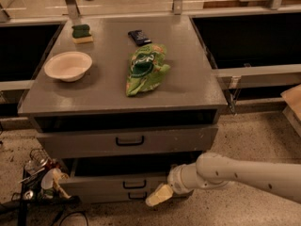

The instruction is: Open middle drawer

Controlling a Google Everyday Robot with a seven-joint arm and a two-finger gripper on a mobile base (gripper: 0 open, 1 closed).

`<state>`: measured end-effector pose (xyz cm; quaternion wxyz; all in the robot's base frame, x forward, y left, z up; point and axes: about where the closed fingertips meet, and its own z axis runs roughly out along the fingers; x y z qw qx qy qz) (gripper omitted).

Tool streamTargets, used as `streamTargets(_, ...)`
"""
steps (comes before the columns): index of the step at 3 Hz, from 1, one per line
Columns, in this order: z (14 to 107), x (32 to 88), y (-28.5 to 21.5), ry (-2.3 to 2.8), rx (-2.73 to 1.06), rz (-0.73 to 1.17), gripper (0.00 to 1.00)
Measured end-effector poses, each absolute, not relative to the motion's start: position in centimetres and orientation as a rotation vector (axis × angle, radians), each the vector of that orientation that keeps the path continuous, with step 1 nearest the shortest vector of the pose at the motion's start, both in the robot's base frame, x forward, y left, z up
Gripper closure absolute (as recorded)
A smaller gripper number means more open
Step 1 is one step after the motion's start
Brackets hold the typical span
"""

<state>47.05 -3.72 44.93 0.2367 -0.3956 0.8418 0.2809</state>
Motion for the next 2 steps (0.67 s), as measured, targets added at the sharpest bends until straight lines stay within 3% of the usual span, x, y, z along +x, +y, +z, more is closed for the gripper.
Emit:
streamTargets(1,45.1,46.8,-3.7,2.307,-1.088,0.775,0.00)
streamTargets(2,47.0,42.0,-5.1,2.252,-1.120,0.861,0.00)
